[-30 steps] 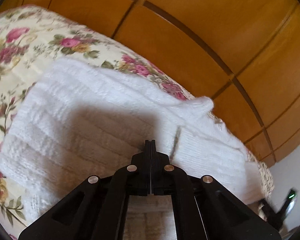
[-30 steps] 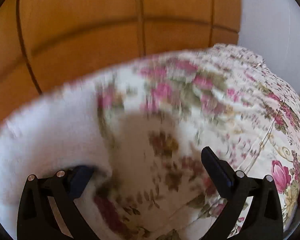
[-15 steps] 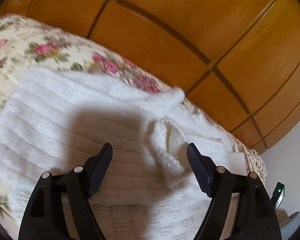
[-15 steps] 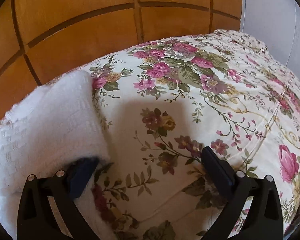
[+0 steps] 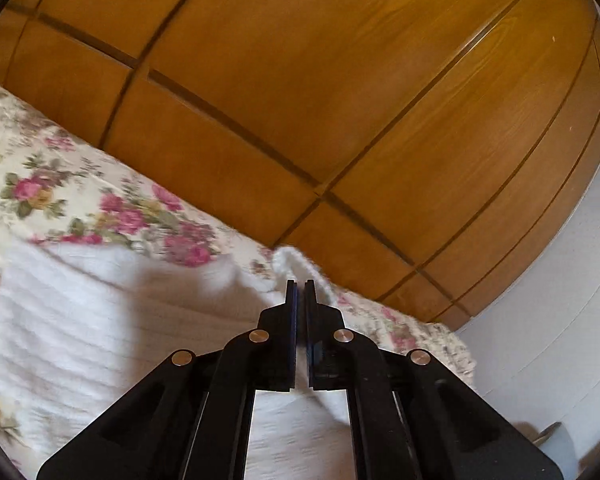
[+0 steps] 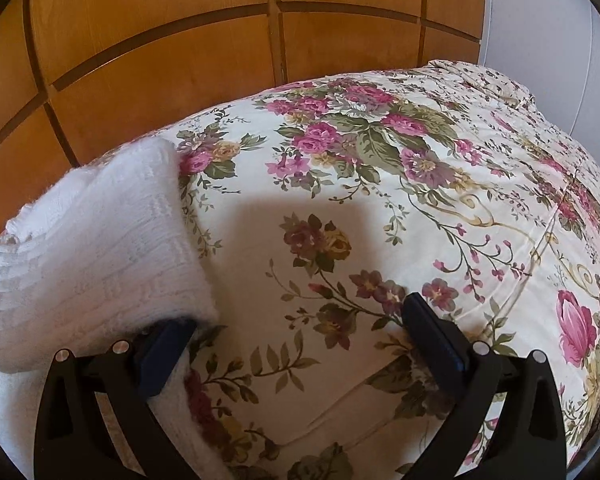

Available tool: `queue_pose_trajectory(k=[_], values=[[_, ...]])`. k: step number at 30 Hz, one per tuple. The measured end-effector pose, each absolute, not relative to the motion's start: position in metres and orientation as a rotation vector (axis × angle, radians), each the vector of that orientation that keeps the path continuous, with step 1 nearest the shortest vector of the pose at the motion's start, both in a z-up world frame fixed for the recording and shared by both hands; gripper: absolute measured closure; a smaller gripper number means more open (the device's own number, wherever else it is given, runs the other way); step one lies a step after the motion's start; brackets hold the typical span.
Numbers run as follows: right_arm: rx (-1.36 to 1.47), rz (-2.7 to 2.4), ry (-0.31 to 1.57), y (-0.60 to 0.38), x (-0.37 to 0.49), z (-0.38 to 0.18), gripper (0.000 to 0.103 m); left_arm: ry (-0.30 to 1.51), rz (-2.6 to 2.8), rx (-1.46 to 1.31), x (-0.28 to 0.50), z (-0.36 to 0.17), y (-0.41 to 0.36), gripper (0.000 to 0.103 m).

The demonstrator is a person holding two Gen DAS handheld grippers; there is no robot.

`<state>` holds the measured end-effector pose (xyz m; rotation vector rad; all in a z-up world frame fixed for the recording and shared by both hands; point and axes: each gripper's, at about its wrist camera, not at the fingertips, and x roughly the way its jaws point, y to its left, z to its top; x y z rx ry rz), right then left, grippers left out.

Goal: Fold small clothes

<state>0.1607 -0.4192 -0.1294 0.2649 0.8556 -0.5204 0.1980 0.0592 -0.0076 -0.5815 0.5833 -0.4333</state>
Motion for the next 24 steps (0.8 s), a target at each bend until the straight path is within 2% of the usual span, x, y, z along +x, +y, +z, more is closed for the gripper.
queue_pose_trajectory(k=[7,9,14,19,21,22,23,24], values=[[0.269,-0.512,0.862,-0.423,0.159,-0.129,0.002,0.831,-0.211,-0.422,0.203,-0.118,0.067,0.101],[0.287,-0.494,0.866,-0.424,0.158,-0.128,0.002,0.817,-0.243,-0.547,0.205,-0.122,0.082,0.101],[0.313,-0.419,0.845,-0.422,0.134,-0.112,0.002,0.806,-0.241,-0.535,0.204,-0.123,0.080,0.100],[0.310,-0.384,0.689,-0.406,0.105,-0.082,0.002,0.794,-0.254,-0.560,0.200,-0.124,0.085,0.100],[0.287,-0.284,0.683,-0.391,0.123,-0.073,0.002,0.787,-0.256,-0.559,0.197,-0.124,0.085,0.094],[0.271,-0.240,0.684,-0.384,0.130,-0.072,0.003,0.776,-0.274,-0.560,0.195,-0.124,0.085,0.085],[0.245,-0.181,0.690,-0.373,0.140,-0.072,0.009,0.761,-0.286,-0.554,0.194,-0.122,0.084,0.074],[0.207,-0.112,0.710,-0.361,0.155,-0.073,0.015,0.755,-0.292,-0.551,0.191,-0.121,0.085,0.070]])
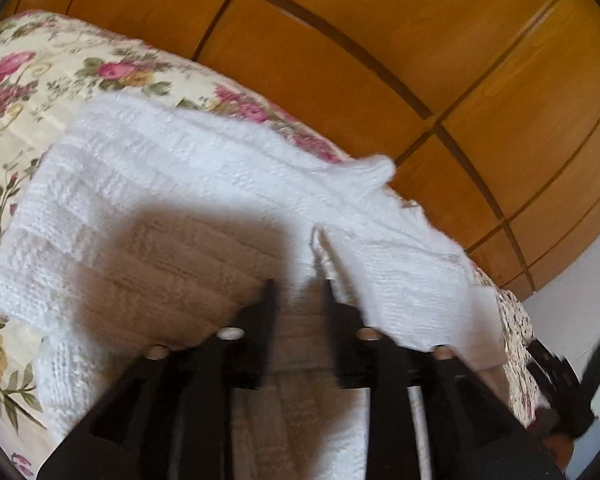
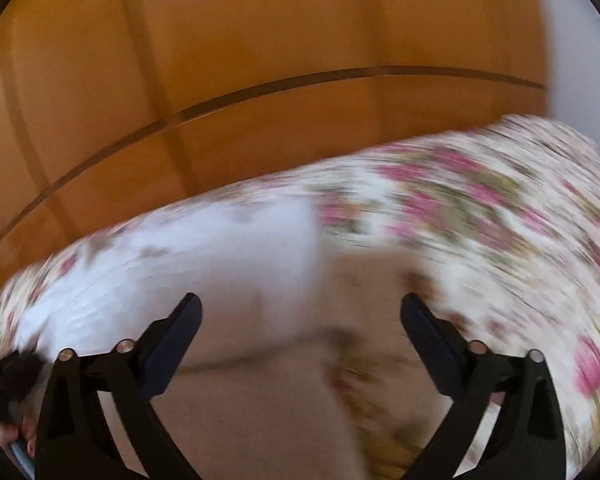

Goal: Fold small clothes

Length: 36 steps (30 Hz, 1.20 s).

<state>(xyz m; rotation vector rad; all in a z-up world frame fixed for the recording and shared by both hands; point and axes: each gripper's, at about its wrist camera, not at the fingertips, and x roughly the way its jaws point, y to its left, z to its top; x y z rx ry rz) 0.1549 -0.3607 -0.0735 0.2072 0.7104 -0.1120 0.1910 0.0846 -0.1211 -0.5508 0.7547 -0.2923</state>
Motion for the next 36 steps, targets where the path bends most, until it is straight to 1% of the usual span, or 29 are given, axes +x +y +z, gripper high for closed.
queue_pose_trajectory(k=[1,2,3,4,6,7,10,15,16,17,18,20,23,24,26,27,28,31,36], values=[[0.179,-0.074,0.727,-0.353,0.165,-0.077,0.034,0.753,-0.301,-0.540,0.191,-0.120,0.082,0.066],[0.146,-0.054,0.757,-0.345,0.177,-0.082,0.058,0.755,-0.297,-0.533,0.190,-0.120,0.081,0.066],[0.124,-0.045,0.809,-0.342,0.190,-0.091,0.067,0.761,-0.290,-0.524,0.191,-0.120,0.079,0.066],[0.131,-0.046,0.856,-0.343,0.201,-0.100,0.073,0.764,-0.288,-0.520,0.191,-0.121,0.079,0.066],[0.134,-0.117,0.899,-0.355,0.214,-0.116,0.075,0.772,-0.281,-0.511,0.193,-0.121,0.078,0.066],[0.115,-0.153,0.888,-0.361,0.216,-0.119,0.076,0.774,-0.278,-0.502,0.194,-0.122,0.076,0.066],[0.101,-0.192,0.870,-0.369,0.218,-0.123,0.075,0.780,-0.274,-0.490,0.198,-0.123,0.073,0.066],[0.059,-0.181,0.856,-0.363,0.217,-0.122,0.067,0.781,-0.281,-0.497,0.201,-0.125,0.074,0.066],[0.058,-0.172,0.846,-0.363,0.213,-0.120,0.057,0.780,-0.282,-0.499,0.201,-0.125,0.074,0.066],[0.064,-0.150,0.827,-0.361,0.207,-0.115,0.036,0.779,-0.283,-0.501,0.201,-0.125,0.074,0.066],[0.064,-0.140,0.810,-0.359,0.199,-0.110,0.029,0.777,-0.284,-0.504,0.200,-0.125,0.075,0.066],[0.051,-0.127,0.788,-0.351,0.186,-0.103,0.029,0.769,-0.296,-0.517,0.198,-0.124,0.077,0.063],[0.035,-0.099,0.793,-0.340,0.168,-0.096,0.029,0.761,-0.304,-0.494,0.190,-0.119,0.075,0.047],[0.029,-0.098,0.795,-0.338,0.163,-0.095,0.029,0.760,-0.292,-0.468,0.184,-0.115,0.072,0.044],[0.027,-0.099,0.812,-0.335,0.151,-0.095,0.029,0.749,-0.280,-0.438,0.172,-0.109,0.068,0.024],[0.031,-0.098,0.818,-0.334,0.146,-0.095,0.029,0.741,-0.270,-0.426,0.164,-0.107,0.066,0.021],[0.038,-0.095,0.823,-0.333,0.141,-0.095,0.029,0.735,-0.263,-0.416,0.155,-0.106,0.065,0.019],[0.049,-0.091,0.824,-0.332,0.125,-0.096,0.029,0.753,-0.241,-0.405,0.131,-0.108,0.065,0.019],[0.036,-0.083,0.825,-0.328,0.103,-0.095,0.030,0.726,-0.211,-0.386,0.091,-0.106,0.068,0.019]])
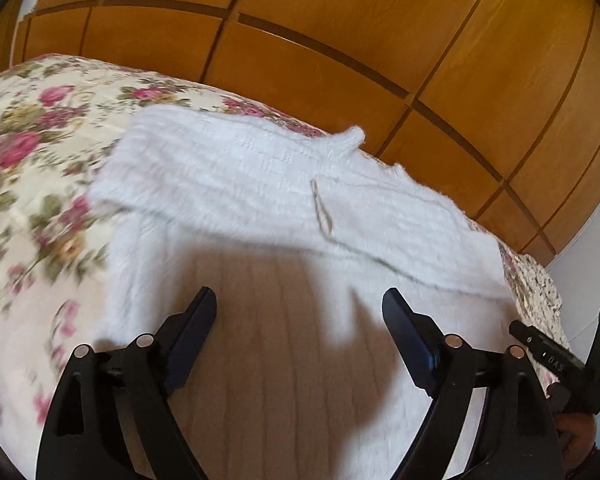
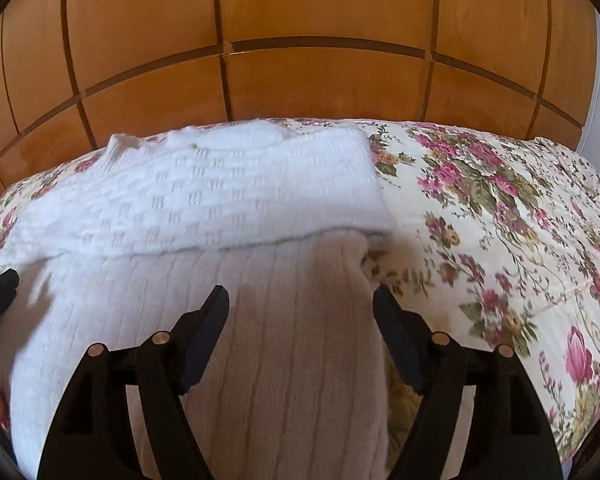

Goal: Fold small clothes

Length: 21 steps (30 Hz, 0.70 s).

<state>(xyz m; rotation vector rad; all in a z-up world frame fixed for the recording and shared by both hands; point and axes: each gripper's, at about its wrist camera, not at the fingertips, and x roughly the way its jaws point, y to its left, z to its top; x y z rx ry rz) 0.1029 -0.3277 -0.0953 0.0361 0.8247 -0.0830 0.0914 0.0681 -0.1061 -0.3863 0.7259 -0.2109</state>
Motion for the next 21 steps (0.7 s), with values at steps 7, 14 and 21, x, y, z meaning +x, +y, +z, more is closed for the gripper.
queue_pose_trajectory(k=[7,14,21], values=[[0.057,-0.049,0.813,-0.330,0.074,-0.089,0.033,0.705,-0.211,-0.275,0.045,-0.107,0.070,0.013],[0.195,0.023,0.793,-0.364,0.030,-0.086,0.033,0.711,-0.210,-0.194,0.012,-0.108,0.093,0.013],[0.338,0.072,0.809,-0.409,-0.010,-0.092,0.046,0.735,-0.159,-0.337,-0.018,-0.114,0.143,0.010]])
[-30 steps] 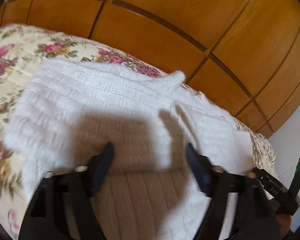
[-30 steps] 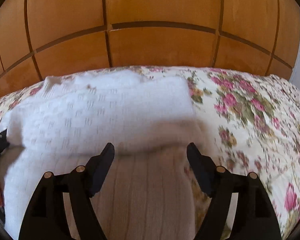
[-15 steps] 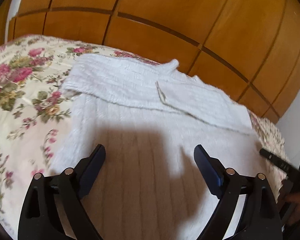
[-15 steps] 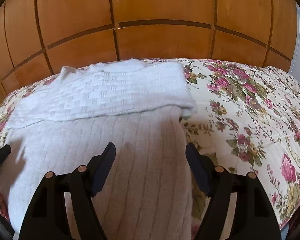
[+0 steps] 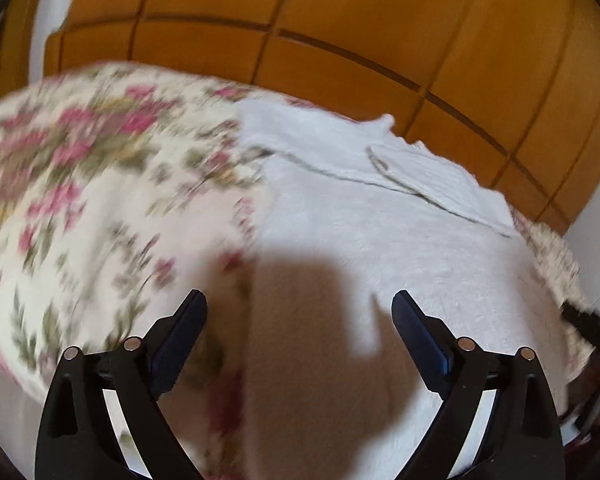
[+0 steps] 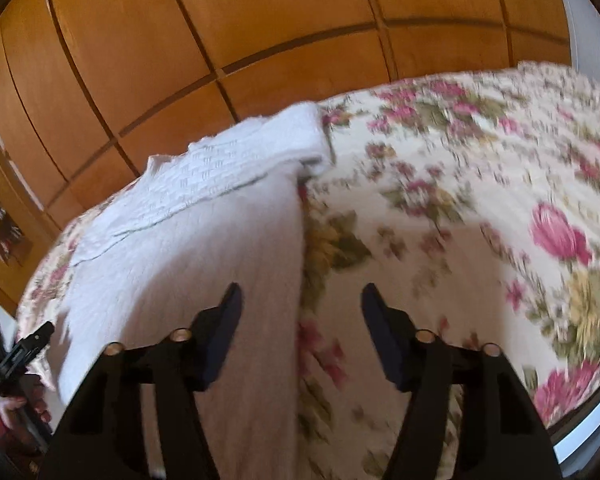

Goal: Fold small clothes

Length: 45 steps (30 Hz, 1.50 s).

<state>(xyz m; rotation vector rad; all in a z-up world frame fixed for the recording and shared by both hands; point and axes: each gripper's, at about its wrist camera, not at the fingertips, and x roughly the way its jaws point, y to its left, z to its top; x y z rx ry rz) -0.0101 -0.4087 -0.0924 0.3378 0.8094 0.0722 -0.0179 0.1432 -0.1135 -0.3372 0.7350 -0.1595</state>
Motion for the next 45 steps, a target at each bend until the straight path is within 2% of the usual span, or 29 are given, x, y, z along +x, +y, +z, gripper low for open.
queue_pose_trajectory(k=[3,5,7,12,15,16,17,18,20,24,25,26,27,28,29,31,37,38,39,40,41,43,44,45], values=[[0.389,0.150,0.846,-0.416,-0.026,-0.102,0.048,0.736,-0.195,-0.416,-0.035,-0.119,0.160,0.014],[0.415,0.189,0.858,-0.415,-0.037,-0.109,0.051,0.749,-0.204,-0.410,-0.042,-0.120,0.160,0.029],[0.440,0.236,0.858,-0.413,-0.047,-0.113,0.054,0.764,-0.241,-0.439,-0.051,-0.123,0.161,0.034],[0.467,0.315,0.914,-0.393,-0.053,-0.121,0.059,0.807,-0.348,-0.510,-0.067,-0.134,0.154,0.034],[0.392,0.299,0.942,-0.376,-0.052,-0.120,0.084,0.843,-0.383,-0.505,-0.070,-0.139,0.144,0.034],[0.403,0.302,0.938,-0.377,-0.053,-0.118,0.091,0.850,-0.374,-0.478,-0.070,-0.137,0.141,0.041],[0.441,0.302,0.928,-0.384,-0.053,-0.114,0.098,0.857,-0.356,-0.446,-0.069,-0.136,0.140,0.072],[0.479,0.278,0.906,-0.395,-0.057,-0.109,0.098,0.869,-0.330,-0.414,-0.067,-0.135,0.140,0.082],[0.485,0.224,0.887,-0.416,-0.063,-0.103,0.098,0.880,-0.345,-0.436,-0.067,-0.138,0.149,0.089],[0.541,0.167,0.927,-0.442,-0.075,-0.120,0.100,0.881,-0.373,-0.431,-0.071,-0.141,0.150,0.089],[0.552,0.171,0.926,-0.443,-0.077,-0.121,0.097,0.876,-0.387,-0.448,-0.071,-0.141,0.150,0.085],[0.545,0.175,0.920,-0.441,-0.077,-0.119,0.089,0.873,-0.400,-0.481,-0.071,-0.142,0.152,0.067],[0.540,0.197,0.914,-0.438,-0.077,-0.115,0.082,0.872,-0.423,-0.517,-0.072,-0.143,0.153,0.056],[0.546,0.218,0.910,-0.436,-0.077,-0.113,0.059,0.869,-0.466,-0.581,-0.072,-0.145,0.154,0.038],[0.555,0.234,0.902,-0.434,-0.076,-0.111,0.048,0.868,-0.486,-0.602,-0.074,-0.145,0.153,0.029],[0.569,0.256,0.899,-0.429,-0.073,-0.109,0.047,0.874,-0.522,-0.575,-0.076,-0.145,0.144,0.026],[0.482,0.284,0.952,-0.402,-0.065,-0.116,0.047,0.934,-0.538,-0.512,-0.066,-0.157,0.124,0.026],[0.481,0.300,0.959,-0.400,-0.064,-0.116,0.056,0.939,-0.536,-0.516,-0.066,-0.157,0.123,0.026],[0.476,0.325,0.971,-0.396,-0.062,-0.117,0.063,0.947,-0.537,-0.523,-0.065,-0.156,0.124,0.029],[0.459,0.348,0.995,-0.389,-0.059,-0.118,0.070,0.960,-0.534,-0.522,-0.065,-0.156,0.127,0.047],[0.441,0.344,1.004,-0.385,-0.057,-0.120,0.070,0.975,-0.522,-0.506,-0.066,-0.156,0.130,0.068],[0.421,0.347,1.018,-0.380,-0.054,-0.125,0.073,1.005,-0.548,-0.520,-0.069,-0.159,0.137,0.082],[0.441,0.351,1.020,-0.382,-0.053,-0.126,0.080,1.015,-0.569,-0.536,-0.071,-0.160,0.139,0.090],[0.494,0.375,1.025,-0.386,-0.052,-0.128,0.087,1.019,-0.577,-0.533,-0.073,-0.160,0.140,0.093]])
